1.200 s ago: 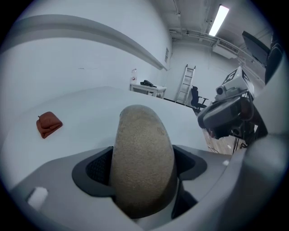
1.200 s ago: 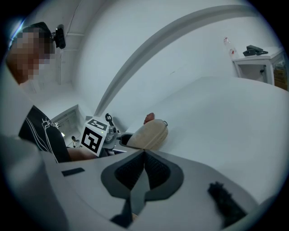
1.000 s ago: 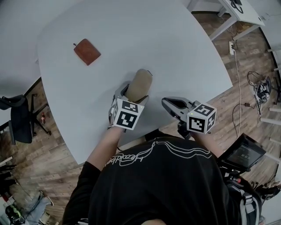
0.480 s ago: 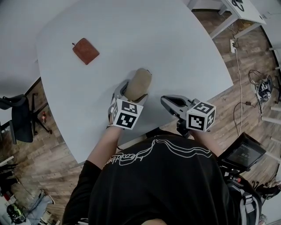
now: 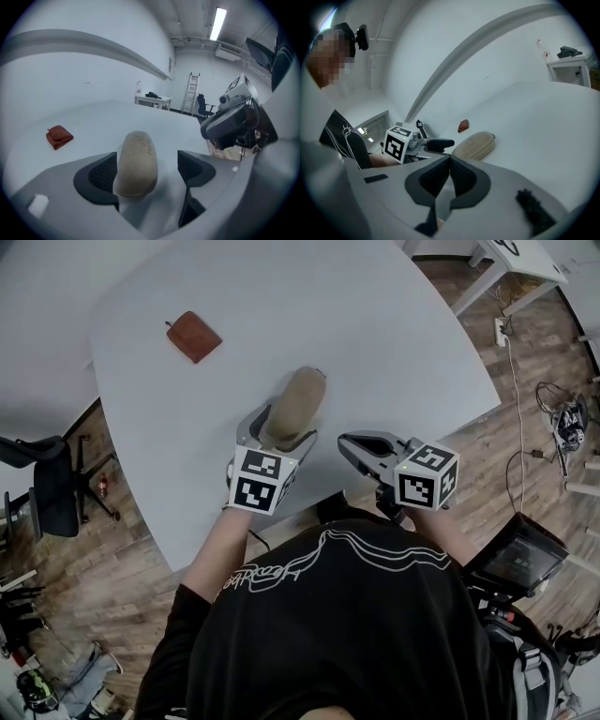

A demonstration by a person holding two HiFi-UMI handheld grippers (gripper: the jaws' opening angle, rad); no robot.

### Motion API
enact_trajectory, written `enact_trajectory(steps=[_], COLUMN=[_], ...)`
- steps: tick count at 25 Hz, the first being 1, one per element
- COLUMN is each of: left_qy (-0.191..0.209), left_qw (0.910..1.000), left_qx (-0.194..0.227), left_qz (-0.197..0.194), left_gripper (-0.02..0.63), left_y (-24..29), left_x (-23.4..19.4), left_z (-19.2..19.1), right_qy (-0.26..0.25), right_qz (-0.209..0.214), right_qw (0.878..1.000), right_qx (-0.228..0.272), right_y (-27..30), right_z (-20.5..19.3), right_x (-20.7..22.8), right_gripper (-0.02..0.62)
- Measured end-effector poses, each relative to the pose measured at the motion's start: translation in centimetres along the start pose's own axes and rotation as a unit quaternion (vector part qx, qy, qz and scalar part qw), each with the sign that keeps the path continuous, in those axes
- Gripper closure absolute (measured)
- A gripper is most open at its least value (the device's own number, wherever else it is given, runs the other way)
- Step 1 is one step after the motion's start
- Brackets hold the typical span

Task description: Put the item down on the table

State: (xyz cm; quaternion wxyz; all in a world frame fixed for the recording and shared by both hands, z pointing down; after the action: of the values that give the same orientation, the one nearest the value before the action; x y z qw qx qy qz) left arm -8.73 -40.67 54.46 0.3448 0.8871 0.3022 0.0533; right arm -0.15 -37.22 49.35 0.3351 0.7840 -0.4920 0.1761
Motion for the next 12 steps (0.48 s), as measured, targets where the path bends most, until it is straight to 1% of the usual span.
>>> enact_trajectory(steps=[3, 4, 6, 8, 11, 12], left_qy=[-0.045, -0.053, -0.063, -0.079, -0.099, -0.100], left_qw=[0.9984, 0.9978, 0.9966, 0.9942, 0.9895, 0.9883], left_qx=[0.007, 0.013, 0.033, 0.057, 0.096, 0.108], left_qz=[-0.032, -0.037, -0.042, -0.045, -0.041, -0.040], left_gripper=[0.206, 0.222, 0.285, 0.412, 0.601, 0.600], left_y=[-1.8, -3.2, -8.0, -12.9, -17.6, -18.8], left_x=[0.7, 1.3, 3.3, 5.7, 8.0, 8.7], left_z=[0.3, 0.2, -0.6, -1.5, -2.0, -2.2], right_qy=[-0.003, -0.008, -0.024, -0.043, -0.058, -0.061], right_qz=[0.002, 0.004, 0.009, 0.014, 0.020, 0.023], right_qw=[1.000, 1.000, 1.000, 0.999, 0.997, 0.997], right_qx=[0.003, 0.007, 0.017, 0.026, 0.036, 0.039], right_y=[0.5, 0.5, -0.4, -1.7, -3.4, -3.9], right_z=[0.4, 0.2, -1.2, -2.9, -4.7, -5.2], right_x=[-0.6, -1.7, -5.9, -10.2, -13.9, -14.7], right_gripper=[0.588, 0.588, 0.588, 0.588, 0.588, 0.588])
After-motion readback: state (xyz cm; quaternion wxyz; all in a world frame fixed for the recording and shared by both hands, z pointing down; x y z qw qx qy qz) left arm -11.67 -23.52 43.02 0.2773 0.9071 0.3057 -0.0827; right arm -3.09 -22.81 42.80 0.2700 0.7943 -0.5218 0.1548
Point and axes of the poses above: the fingertips, and each gripper's own axes: y forward along the fingers, x to its right, z out of its top, the point moved 1 cm from there along -y, backward along the fingers, and after that the axes turned 1 degree about z, right-handed, at the moved point
